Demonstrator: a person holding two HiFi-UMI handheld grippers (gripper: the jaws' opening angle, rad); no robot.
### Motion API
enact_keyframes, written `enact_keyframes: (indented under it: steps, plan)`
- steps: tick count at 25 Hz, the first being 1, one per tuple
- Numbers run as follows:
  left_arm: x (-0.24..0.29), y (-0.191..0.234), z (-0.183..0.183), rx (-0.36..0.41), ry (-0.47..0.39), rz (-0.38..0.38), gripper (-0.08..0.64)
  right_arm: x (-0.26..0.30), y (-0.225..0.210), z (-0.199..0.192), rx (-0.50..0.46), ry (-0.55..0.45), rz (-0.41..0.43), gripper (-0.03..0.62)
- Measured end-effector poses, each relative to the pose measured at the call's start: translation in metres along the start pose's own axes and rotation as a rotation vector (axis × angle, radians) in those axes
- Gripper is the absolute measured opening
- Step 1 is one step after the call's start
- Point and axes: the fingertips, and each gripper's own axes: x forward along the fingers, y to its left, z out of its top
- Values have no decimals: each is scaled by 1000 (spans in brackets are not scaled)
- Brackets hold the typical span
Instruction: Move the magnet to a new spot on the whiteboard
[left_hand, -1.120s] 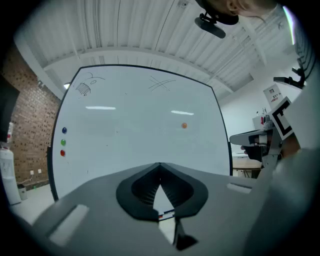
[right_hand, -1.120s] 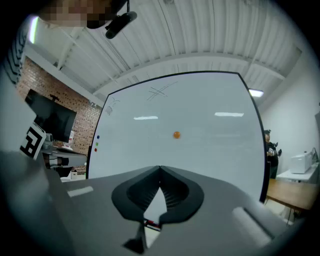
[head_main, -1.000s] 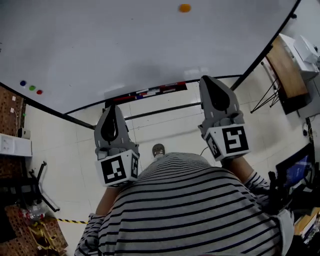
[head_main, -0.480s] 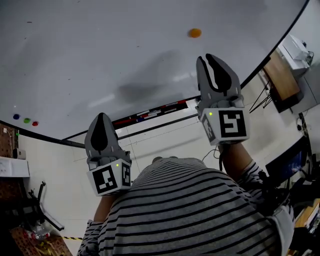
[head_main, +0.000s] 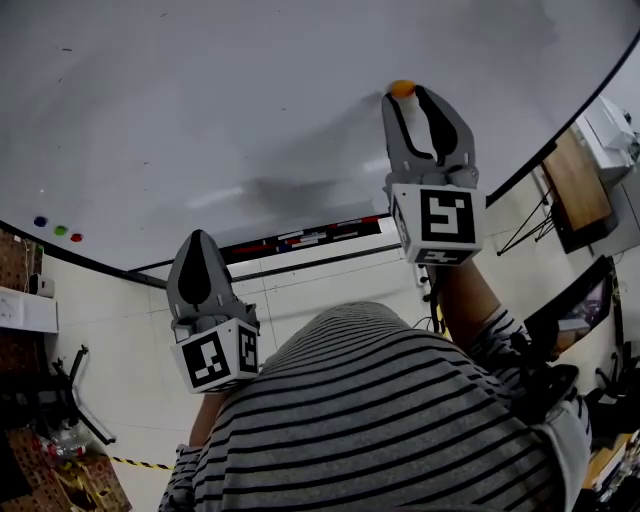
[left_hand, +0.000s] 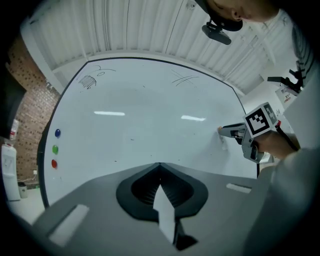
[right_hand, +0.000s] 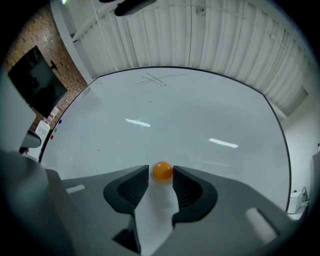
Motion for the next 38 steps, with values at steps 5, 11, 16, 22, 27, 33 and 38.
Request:
enact_keyframes:
  steps: [5, 11, 16, 22, 27, 33, 38]
  plan:
    - [1, -2, 0, 1, 9, 24, 15, 3, -4, 1, 4, -28, -9, 117]
    - [1, -6, -2, 1, 20, 34, 15, 3, -4, 2, -9, -44, -23, 124]
    - [-1, -7, -2, 11, 25, 32, 15, 1, -5, -2, 31, -16, 0, 123]
    - [0, -9, 2, 30, 17, 25, 15, -20, -2, 3, 92, -24, 23, 123]
    - [2, -17, 7, 28, 3, -1, 15, -54, -3, -13, 143, 29, 30, 124]
    - [4, -29, -2, 13, 15, -43, 15, -93, 3, -55, 244, 98, 10, 124]
    - [4, -36, -5, -7, 16, -61, 15, -104, 14, -59, 231, 124, 30, 124]
